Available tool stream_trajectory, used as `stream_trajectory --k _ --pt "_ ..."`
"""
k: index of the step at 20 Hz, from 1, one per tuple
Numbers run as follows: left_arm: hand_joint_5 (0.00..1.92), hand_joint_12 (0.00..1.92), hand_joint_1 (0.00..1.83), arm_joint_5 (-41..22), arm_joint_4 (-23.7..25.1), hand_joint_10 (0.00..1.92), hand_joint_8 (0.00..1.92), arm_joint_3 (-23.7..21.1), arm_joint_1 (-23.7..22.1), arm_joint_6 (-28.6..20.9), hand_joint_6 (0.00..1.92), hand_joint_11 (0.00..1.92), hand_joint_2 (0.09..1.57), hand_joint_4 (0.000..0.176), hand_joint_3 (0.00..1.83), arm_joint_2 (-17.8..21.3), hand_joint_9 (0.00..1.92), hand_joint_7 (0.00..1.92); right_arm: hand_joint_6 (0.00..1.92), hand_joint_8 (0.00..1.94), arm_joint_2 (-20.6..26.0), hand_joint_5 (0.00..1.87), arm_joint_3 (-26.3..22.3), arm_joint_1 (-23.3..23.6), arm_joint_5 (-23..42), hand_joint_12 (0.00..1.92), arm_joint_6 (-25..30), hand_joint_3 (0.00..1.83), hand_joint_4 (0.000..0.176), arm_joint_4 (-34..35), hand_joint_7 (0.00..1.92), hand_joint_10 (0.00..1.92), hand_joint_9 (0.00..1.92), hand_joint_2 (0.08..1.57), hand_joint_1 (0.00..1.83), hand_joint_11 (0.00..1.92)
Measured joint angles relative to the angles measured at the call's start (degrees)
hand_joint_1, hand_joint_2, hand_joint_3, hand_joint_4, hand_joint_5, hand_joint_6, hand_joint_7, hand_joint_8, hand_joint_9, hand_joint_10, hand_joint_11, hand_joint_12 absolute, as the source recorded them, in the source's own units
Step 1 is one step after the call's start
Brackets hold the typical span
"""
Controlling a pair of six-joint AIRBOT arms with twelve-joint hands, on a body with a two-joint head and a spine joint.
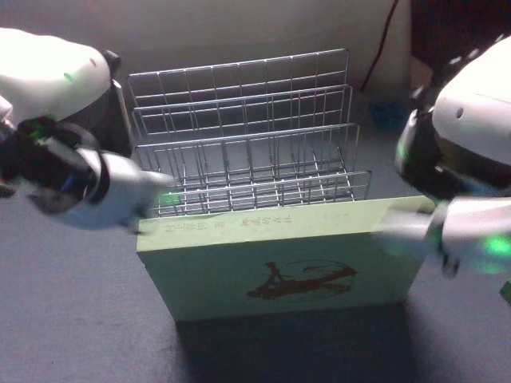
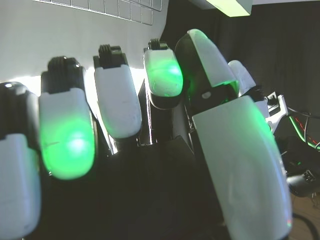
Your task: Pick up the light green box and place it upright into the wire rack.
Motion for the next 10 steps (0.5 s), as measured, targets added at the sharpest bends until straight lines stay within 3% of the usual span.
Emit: stream_trajectory --k 10 --pt "0.30 0.71 0.10 0.2 0.1 0.01 0.01 -0.5 0.6 -0.3 0.01 0.00 1.12 0.068 0.01 0.0 0.21 0.24 0.00 0.00 -0.1 0.22 0.0 0.0 -0.2 0.80 0.0 0.01 0.024 -0.3 0.22 0.00 0.15 1.00 0.17 0.00"
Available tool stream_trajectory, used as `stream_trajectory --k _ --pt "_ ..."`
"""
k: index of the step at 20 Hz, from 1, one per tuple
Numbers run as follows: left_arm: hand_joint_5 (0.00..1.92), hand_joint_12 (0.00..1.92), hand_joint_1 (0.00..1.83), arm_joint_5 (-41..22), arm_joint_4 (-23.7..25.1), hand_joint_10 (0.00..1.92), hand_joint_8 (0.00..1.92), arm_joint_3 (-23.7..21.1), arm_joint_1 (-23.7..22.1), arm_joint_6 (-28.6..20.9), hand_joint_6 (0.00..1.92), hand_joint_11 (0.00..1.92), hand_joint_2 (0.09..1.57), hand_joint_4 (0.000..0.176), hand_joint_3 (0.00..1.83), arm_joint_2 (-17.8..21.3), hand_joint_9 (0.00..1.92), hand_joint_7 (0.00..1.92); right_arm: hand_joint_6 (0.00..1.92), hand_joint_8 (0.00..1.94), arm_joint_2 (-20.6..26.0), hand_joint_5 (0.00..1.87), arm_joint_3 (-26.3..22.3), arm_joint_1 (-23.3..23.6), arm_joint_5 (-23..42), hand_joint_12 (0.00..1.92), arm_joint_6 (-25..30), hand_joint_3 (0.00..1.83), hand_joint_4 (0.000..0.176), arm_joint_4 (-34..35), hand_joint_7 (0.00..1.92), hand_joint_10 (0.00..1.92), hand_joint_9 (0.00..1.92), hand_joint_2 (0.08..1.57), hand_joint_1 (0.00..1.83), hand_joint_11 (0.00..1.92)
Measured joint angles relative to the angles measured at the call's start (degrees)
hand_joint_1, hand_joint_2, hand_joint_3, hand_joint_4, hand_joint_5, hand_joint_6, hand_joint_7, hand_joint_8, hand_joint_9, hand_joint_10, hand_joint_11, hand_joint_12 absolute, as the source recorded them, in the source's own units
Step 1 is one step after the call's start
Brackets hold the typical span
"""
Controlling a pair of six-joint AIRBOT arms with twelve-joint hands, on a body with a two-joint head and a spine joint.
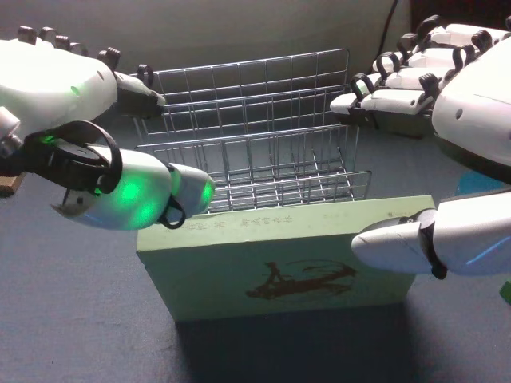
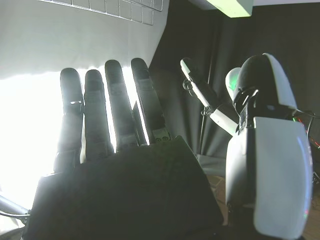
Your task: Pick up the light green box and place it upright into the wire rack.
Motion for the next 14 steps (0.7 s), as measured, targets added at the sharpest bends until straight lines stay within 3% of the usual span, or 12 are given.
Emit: stream_trajectory --k 3,7,9,14 --pt "0.30 0.71 0.11 -0.5 0.6 0.01 0.01 1.7 0.0 1.4 0.01 0.00 1.12 0.067 0.01 0.0 0.21 0.24 0.00 0.00 -1.8 0.21 0.0 1.3 -2.1 0.80 0.2 0.00 0.025 0.1 0.22 0.00 0.15 1.01 0.32 0.00" --pt "0.31 0.71 0.10 -2.0 1.0 0.01 0.01 3.7 0.0 3.7 0.01 0.00 1.12 0.067 0.01 0.0 0.22 0.26 0.00 0.00 -7.4 0.17 0.8 3.1 -6.5 0.79 0.6 0.00 0.023 2.6 0.18 0.00 0.14 1.00 0.69 0.00" --pt "0.31 0.71 0.10 -2.6 2.7 0.01 0.01 4.6 0.4 3.8 0.00 0.00 1.12 0.063 0.01 0.1 0.22 0.26 0.00 0.00 -10.9 0.17 2.1 4.3 -9.5 0.74 -0.4 0.00 0.014 7.9 0.18 0.00 0.13 1.00 0.76 0.00" --pt "0.31 0.71 0.12 -4.9 3.1 0.01 0.01 7.4 1.6 7.4 0.00 0.00 1.12 0.062 0.00 0.4 0.22 0.26 0.00 0.00 -20.2 0.18 5.5 4.3 -16.2 0.75 2.5 0.00 0.016 9.0 0.17 0.00 0.13 0.99 0.94 0.00"
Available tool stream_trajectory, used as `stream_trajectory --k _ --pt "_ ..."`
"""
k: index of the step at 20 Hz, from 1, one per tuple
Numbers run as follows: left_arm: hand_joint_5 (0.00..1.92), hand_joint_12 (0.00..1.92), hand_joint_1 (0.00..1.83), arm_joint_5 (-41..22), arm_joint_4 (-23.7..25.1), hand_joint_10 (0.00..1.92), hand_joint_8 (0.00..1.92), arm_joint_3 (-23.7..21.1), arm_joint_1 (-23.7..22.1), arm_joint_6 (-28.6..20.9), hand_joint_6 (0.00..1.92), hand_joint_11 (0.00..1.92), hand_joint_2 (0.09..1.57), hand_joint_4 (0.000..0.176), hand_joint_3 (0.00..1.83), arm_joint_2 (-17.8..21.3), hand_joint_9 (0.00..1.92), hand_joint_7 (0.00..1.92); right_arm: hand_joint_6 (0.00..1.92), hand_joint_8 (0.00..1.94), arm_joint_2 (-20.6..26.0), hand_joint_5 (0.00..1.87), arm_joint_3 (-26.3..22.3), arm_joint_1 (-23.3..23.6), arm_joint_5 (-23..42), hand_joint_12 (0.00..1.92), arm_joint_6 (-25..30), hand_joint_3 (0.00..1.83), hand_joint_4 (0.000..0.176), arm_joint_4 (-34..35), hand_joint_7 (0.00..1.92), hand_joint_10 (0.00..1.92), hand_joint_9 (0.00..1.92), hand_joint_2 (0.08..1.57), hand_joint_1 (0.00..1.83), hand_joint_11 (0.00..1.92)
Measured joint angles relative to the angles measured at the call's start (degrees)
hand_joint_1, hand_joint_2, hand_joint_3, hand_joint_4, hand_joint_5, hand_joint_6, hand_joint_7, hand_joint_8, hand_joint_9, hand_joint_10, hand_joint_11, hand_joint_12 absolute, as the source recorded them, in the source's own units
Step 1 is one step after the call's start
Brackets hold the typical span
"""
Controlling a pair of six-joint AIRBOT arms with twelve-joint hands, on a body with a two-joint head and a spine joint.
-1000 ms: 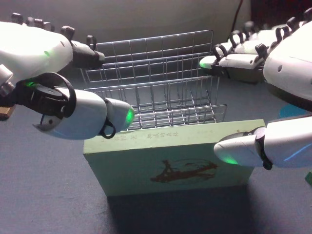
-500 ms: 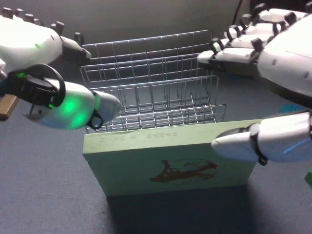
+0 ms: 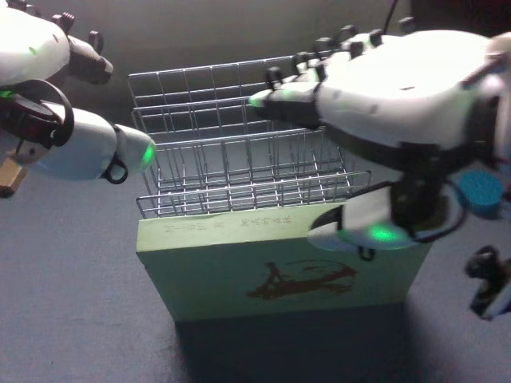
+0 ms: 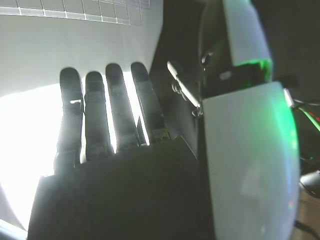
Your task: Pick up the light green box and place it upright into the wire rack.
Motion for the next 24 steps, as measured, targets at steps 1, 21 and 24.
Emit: stream_trajectory --k 1,21,24 --pt "0.31 0.71 0.12 -1.0 0.1 0.01 0.01 0.4 0.4 0.1 0.00 0.00 1.12 0.062 0.00 0.0 0.22 0.26 0.00 0.00 -1.1 0.18 0.3 0.0 -0.4 0.74 0.7 0.00 0.016 0.1 0.17 0.00 0.13 0.99 0.94 0.00" --pt "0.32 0.69 0.19 -4.7 2.2 0.00 0.00 2.2 2.0 11.5 0.00 0.00 1.12 0.056 0.00 3.6 0.21 0.26 0.00 0.00 -13.4 0.17 8.4 -0.5 -6.2 0.60 0.6 0.00 0.016 10.4 0.15 0.00 0.08 0.97 0.95 0.00" --pt "0.32 0.69 0.19 -4.8 2.2 0.00 0.00 2.2 2.0 11.9 0.00 0.00 1.12 0.056 0.00 3.7 0.21 0.26 0.00 0.00 -13.9 0.17 9.2 -1.4 -6.0 0.61 0.2 0.00 0.016 11.3 0.15 0.00 0.08 0.97 0.94 0.00"
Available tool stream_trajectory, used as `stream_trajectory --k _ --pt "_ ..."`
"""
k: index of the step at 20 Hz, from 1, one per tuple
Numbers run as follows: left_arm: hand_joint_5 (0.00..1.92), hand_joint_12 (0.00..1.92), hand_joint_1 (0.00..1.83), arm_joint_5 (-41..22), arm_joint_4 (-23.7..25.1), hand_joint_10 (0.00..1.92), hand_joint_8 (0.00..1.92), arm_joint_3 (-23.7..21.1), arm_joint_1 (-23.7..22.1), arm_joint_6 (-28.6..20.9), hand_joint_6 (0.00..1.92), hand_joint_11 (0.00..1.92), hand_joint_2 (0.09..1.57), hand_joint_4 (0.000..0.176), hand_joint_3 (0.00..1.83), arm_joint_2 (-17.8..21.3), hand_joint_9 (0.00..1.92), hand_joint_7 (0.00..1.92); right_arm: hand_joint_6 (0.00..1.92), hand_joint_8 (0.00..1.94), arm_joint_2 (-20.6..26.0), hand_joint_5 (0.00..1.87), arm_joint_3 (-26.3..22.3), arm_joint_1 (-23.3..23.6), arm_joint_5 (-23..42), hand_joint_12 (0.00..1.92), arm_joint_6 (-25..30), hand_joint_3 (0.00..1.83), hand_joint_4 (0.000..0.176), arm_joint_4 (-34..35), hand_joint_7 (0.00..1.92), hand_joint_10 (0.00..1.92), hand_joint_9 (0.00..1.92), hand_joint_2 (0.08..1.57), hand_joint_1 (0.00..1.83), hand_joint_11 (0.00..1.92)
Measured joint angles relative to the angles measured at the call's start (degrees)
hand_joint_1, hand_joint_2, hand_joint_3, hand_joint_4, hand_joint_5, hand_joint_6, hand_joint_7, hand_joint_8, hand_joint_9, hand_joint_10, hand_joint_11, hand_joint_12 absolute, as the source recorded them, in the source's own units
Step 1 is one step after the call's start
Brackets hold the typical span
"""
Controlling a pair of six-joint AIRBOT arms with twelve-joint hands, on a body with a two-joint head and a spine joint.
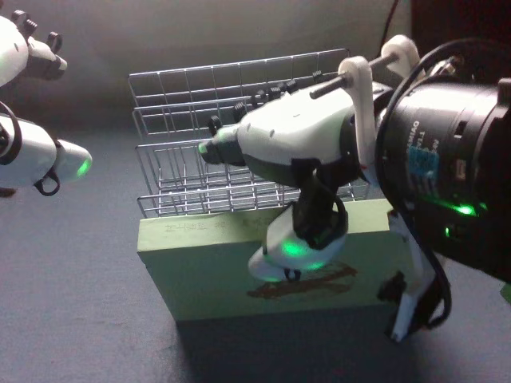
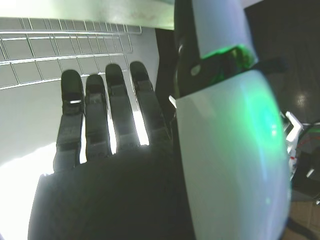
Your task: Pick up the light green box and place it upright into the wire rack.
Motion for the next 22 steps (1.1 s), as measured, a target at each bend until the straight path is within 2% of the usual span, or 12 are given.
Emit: stream_trajectory --k 8,9,10,12,14,16,17,18,19,20,21,22 --pt "0.32 0.69 0.13 -0.1 -0.1 0.00 0.00 0.0 -0.3 1.7 0.00 0.00 1.13 0.055 0.01 0.0 0.21 0.26 0.00 0.00 -1.7 0.18 1.5 -2.0 -0.3 0.60 0.5 0.00 0.017 0.1 0.16 0.00 0.09 0.97 0.95 0.00" --pt "0.32 0.69 0.12 0.0 -0.1 0.00 0.00 0.0 -0.6 1.8 0.00 0.00 1.13 0.055 0.01 0.0 0.21 0.26 0.01 0.01 -1.7 0.20 1.5 -2.3 -0.2 0.66 0.5 0.00 0.014 0.3 0.18 0.01 0.12 0.97 0.95 0.00" --pt "0.32 0.69 0.12 -0.1 0.2 0.00 0.00 -0.1 -0.9 1.9 0.00 0.00 1.13 0.055 0.00 0.0 0.21 0.26 0.01 0.01 -1.7 0.24 1.6 -2.3 -0.2 0.79 0.5 0.00 0.004 0.7 0.22 0.02 0.17 0.97 0.95 0.00" --pt "0.32 0.69 0.12 -0.2 0.2 0.00 0.00 -0.1 -0.9 1.9 0.00 0.00 1.13 0.055 0.00 0.0 0.22 0.26 0.02 0.02 -1.8 0.33 2.0 -2.3 -0.1 1.05 0.5 0.01 0.000 0.0 0.33 0.03 0.27 1.00 0.97 0.00" --pt "0.32 0.69 0.12 -0.1 -0.4 0.00 0.00 -0.1 -1.3 1.9 0.00 0.00 1.13 0.055 0.00 0.3 0.21 0.26 0.02 0.01 -2.0 0.43 2.0 -2.6 -0.1 1.13 0.5 0.01 0.000 -0.2 0.42 0.02 0.37 1.05 1.00 0.00" --pt "0.32 0.68 0.12 -0.1 0.3 0.00 0.00 -0.1 -1.6 1.9 0.00 0.00 1.13 0.055 0.00 0.3 0.20 0.26 0.03 0.02 -2.0 0.69 2.0 -3.3 -0.1 1.21 0.4 0.01 0.000 0.2 0.70 0.07 0.69 1.12 1.07 0.29" --pt "0.32 0.68 0.12 0.0 0.2 0.00 0.00 -0.1 -1.6 1.9 0.00 0.00 1.13 0.055 0.00 0.3 0.20 0.26 0.03 0.02 -2.0 0.69 2.0 -3.3 -0.1 1.21 0.3 0.01 0.000 0.3 0.70 0.07 0.69 1.12 1.07 0.29" --pt "0.33 0.68 0.12 0.0 0.0 0.00 0.00 -0.1 -1.6 1.9 0.00 0.00 1.13 0.055 0.00 0.3 0.20 0.26 0.96 0.90 -2.0 0.78 2.0 -3.3 -0.1 1.30 0.2 0.00 0.000 0.1 0.94 0.23 0.89 1.17 1.18 0.53" --pt "0.33 0.68 0.12 0.0 0.0 0.00 0.00 -0.1 -1.6 1.9 0.00 0.00 1.13 0.055 0.00 0.3 0.20 0.26 0.96 0.90 -2.0 0.78 2.0 -3.3 -0.1 1.30 0.2 0.00 0.000 0.0 0.94 0.23 0.89 1.17 1.18 0.53" --pt "0.33 0.68 0.12 0.0 0.0 0.01 0.00 -0.2 -1.6 1.9 0.00 0.00 1.14 0.055 0.00 0.3 0.22 0.26 1.13 1.21 -2.0 0.72 2.0 -3.3 -0.1 1.43 0.2 0.00 0.000 0.0 0.86 1.26 0.86 1.19 1.32 0.69" --pt "0.33 0.68 0.12 -0.1 0.0 0.01 0.00 -0.2 -1.6 1.9 0.00 0.00 1.14 0.055 0.00 0.3 0.22 0.26 1.13 1.21 -2.0 0.72 2.0 -3.3 -0.1 1.43 -0.2 0.00 0.000 0.0 0.86 1.26 0.86 1.19 1.32 0.69" --pt "0.33 0.68 0.12 0.0 0.0 0.00 0.00 -0.2 -1.6 1.9 0.00 0.00 1.14 0.055 0.00 0.3 0.21 0.26 1.05 1.20 -2.0 0.74 2.0 -3.3 -0.1 1.47 -0.4 0.00 0.000 0.1 0.88 1.44 0.87 1.18 1.36 0.78"
